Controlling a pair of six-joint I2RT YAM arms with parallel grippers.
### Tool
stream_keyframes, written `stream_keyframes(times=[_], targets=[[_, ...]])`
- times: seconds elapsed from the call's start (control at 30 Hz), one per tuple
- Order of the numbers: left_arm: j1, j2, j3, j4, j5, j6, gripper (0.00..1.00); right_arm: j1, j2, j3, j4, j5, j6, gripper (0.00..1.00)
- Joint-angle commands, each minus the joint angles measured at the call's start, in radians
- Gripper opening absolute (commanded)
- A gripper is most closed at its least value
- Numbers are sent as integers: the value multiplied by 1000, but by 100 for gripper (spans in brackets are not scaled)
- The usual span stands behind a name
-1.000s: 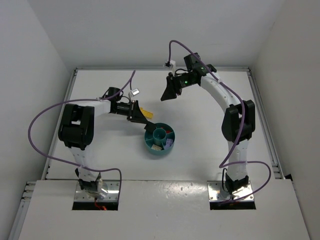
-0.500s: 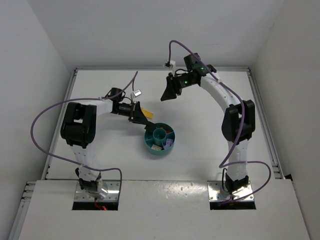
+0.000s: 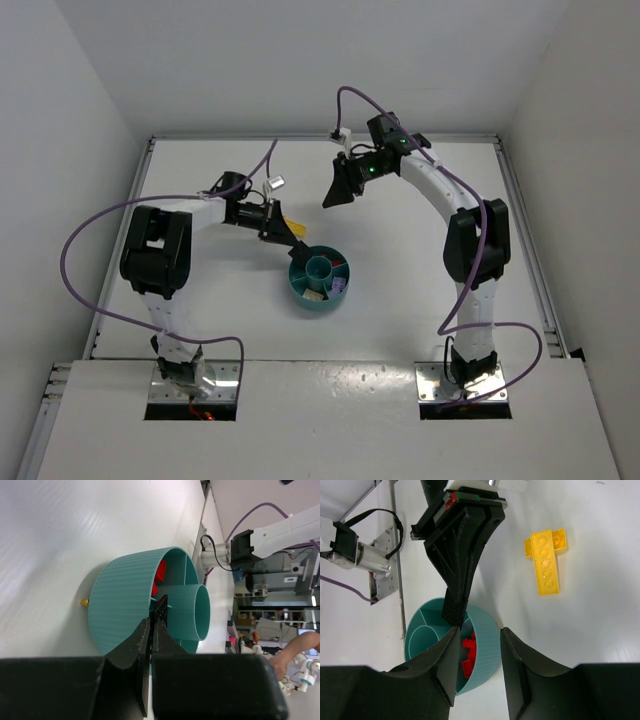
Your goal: Sort the legos into containers by color
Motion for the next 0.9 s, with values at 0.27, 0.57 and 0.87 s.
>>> stream_keyframes(times=[0.27,0.57,0.87], targets=[[-7,-196,12,-59,-117,81,0,-5,-90,-30,56,-18,3,38],[-45,-290,34,-208,-346,97,0,-5,-121,-73,99,25,55,38],[-127,-380,5,-230,-510,92,0,13,-167,-113,130,54,76,37]])
